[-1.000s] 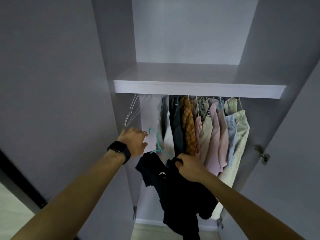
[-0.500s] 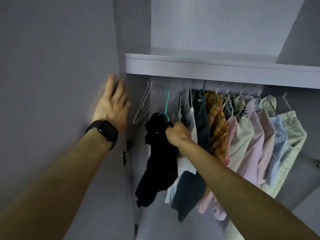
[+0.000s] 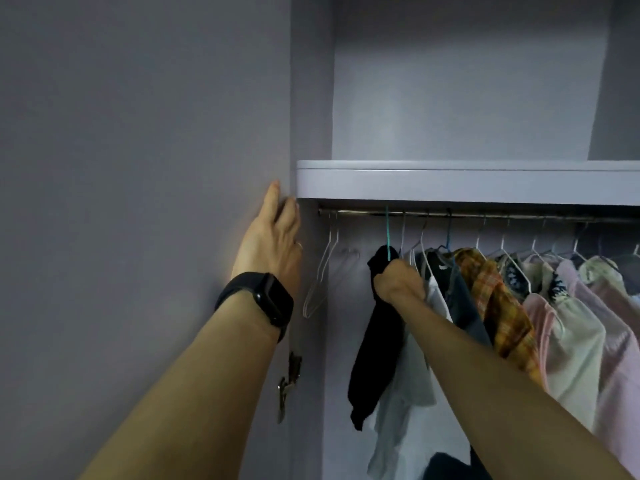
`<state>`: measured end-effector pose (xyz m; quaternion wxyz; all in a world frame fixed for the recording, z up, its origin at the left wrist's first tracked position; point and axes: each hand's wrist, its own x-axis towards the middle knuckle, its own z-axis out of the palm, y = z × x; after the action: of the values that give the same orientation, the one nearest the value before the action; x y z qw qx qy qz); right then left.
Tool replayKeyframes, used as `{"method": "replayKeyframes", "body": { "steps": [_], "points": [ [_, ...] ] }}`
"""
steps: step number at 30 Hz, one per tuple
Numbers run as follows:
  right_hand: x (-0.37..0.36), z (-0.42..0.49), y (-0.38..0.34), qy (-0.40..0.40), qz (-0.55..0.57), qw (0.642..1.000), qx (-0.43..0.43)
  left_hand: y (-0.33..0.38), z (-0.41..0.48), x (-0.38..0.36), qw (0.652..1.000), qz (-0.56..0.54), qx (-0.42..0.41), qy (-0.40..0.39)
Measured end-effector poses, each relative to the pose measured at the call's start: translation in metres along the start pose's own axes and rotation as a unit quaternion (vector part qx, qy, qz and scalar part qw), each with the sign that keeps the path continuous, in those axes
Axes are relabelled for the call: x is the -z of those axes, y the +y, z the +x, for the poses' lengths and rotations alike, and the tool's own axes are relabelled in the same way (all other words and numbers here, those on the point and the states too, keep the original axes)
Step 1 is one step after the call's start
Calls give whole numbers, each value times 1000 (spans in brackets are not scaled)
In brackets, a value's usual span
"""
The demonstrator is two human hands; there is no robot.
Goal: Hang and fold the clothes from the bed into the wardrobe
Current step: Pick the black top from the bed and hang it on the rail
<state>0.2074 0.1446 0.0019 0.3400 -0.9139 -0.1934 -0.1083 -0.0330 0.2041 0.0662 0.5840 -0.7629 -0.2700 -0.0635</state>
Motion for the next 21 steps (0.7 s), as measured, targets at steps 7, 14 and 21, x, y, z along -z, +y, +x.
{"method": "replayKeyframes", "body": {
  "steps": [7, 14, 21],
  "points": [
    [-23, -13, 29, -78, -66, 994, -26, -5, -1, 4, 999, -19, -23, -17],
    [12, -9, -1, -31, 4, 999, -11, -12, -2, 15, 997, -24, -46, -53],
    [11, 40, -10, -1, 19, 1000, -1, -3, -1, 1, 1000, 15, -19, -14]
  ]
}}
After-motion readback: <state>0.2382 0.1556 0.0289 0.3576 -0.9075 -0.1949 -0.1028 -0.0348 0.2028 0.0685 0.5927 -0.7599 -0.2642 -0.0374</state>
